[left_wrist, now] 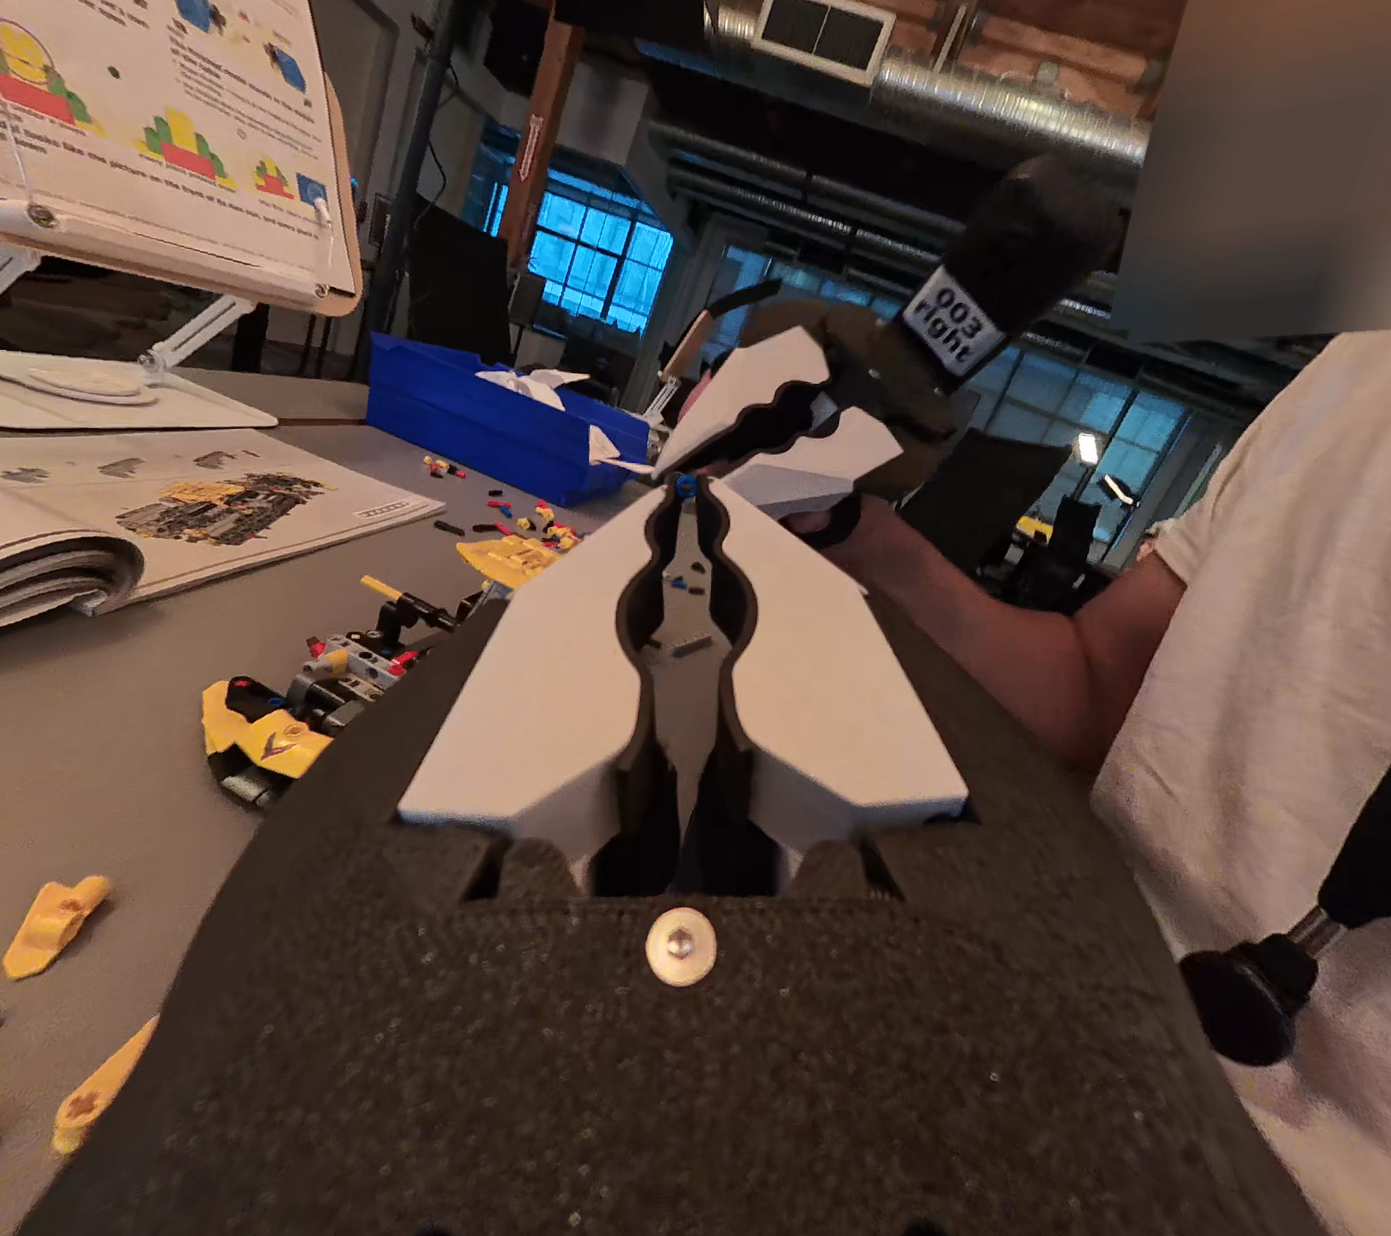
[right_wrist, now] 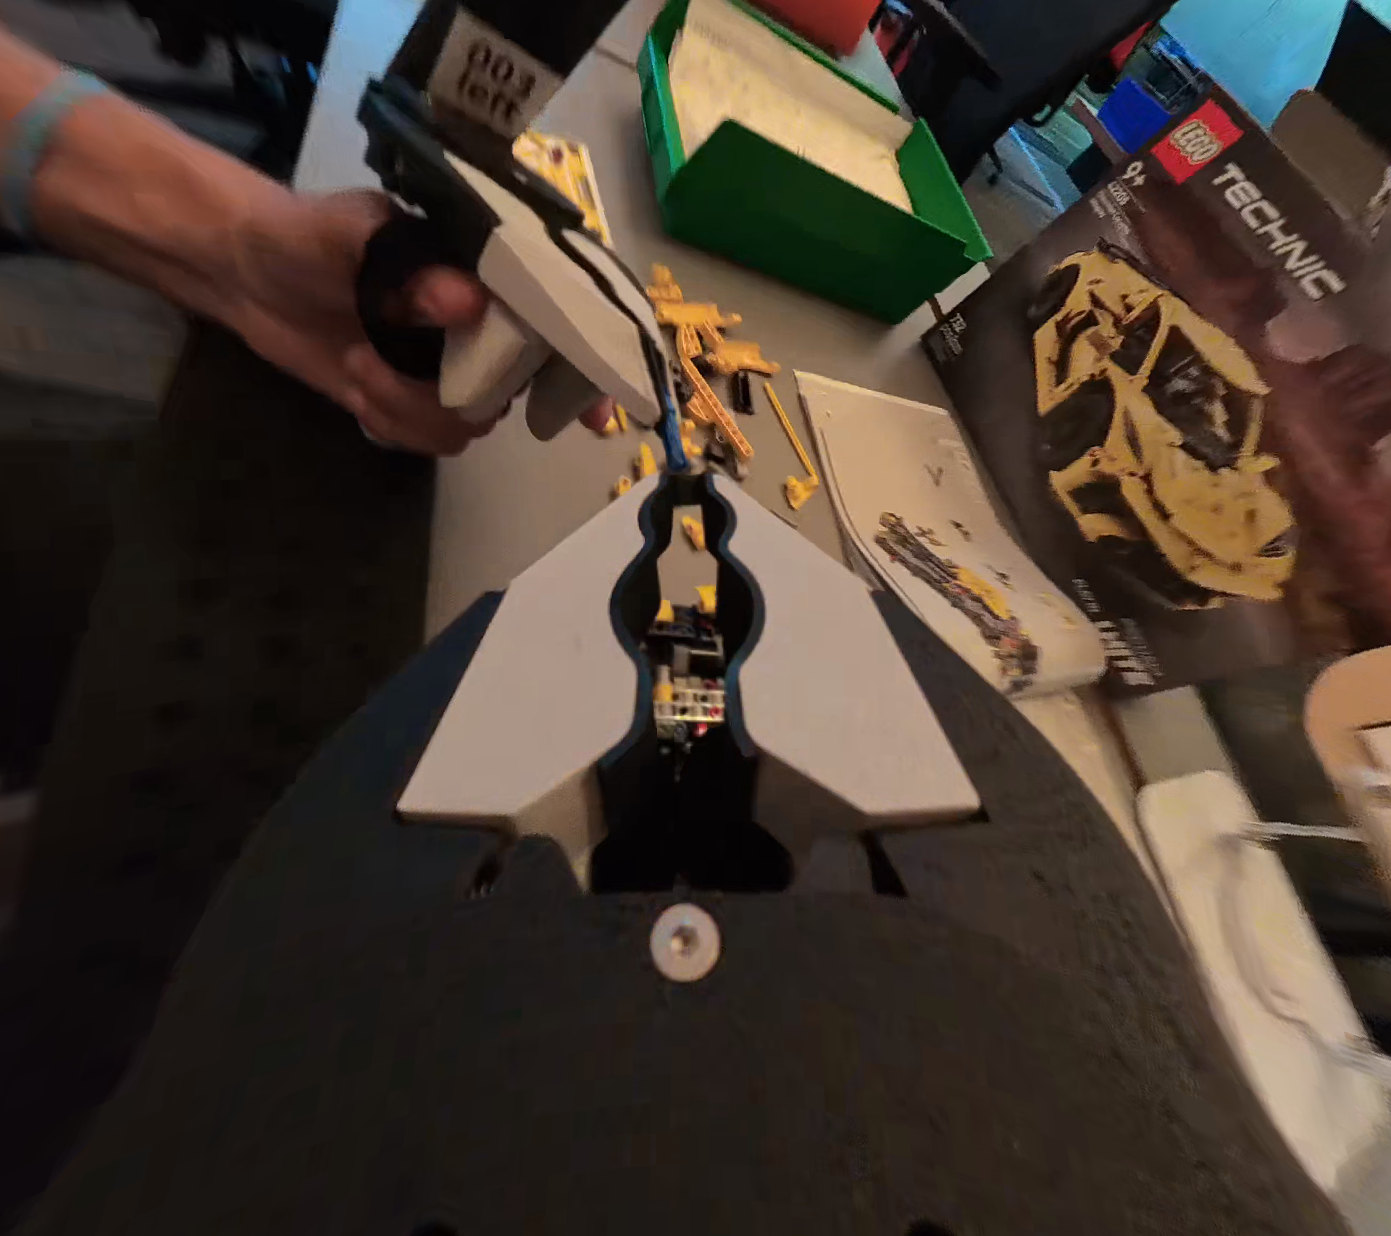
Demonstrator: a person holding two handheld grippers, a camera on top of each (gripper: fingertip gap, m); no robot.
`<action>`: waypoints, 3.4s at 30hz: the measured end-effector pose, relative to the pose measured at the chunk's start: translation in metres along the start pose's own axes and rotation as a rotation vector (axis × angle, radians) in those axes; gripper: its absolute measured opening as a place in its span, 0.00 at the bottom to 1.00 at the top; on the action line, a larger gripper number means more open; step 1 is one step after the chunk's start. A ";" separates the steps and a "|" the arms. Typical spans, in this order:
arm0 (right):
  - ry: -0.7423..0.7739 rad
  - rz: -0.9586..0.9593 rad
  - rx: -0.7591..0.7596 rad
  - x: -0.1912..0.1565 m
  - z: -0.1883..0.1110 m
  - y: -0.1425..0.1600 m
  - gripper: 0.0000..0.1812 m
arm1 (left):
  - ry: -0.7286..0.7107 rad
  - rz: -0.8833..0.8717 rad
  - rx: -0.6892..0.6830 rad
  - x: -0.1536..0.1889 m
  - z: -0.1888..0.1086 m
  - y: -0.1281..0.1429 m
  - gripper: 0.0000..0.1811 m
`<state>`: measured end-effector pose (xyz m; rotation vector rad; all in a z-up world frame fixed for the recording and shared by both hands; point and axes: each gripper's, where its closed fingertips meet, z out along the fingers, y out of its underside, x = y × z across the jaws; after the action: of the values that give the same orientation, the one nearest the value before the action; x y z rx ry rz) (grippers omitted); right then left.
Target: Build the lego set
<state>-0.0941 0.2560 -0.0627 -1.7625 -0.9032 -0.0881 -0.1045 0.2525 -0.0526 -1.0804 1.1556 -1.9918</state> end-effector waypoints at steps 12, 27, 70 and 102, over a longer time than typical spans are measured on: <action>0.074 -0.179 -0.104 -0.005 -0.002 0.011 0.03 | -0.047 0.078 -0.071 0.000 0.005 0.012 0.02; 0.133 -0.269 -0.133 -0.007 -0.004 0.019 0.03 | -0.062 0.065 -0.131 -0.006 0.009 0.021 0.02; -0.601 0.922 0.533 -0.024 -0.032 -0.012 0.03 | 0.123 0.186 -0.060 0.035 0.015 0.018 0.02; -0.563 0.941 0.421 -0.025 -0.038 0.015 0.03 | 0.006 0.306 -0.206 0.025 0.026 0.041 0.09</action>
<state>-0.0893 0.2093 -0.0710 -1.6537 -0.3359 1.1641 -0.0911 0.2035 -0.0728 -0.9299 1.4585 -1.6695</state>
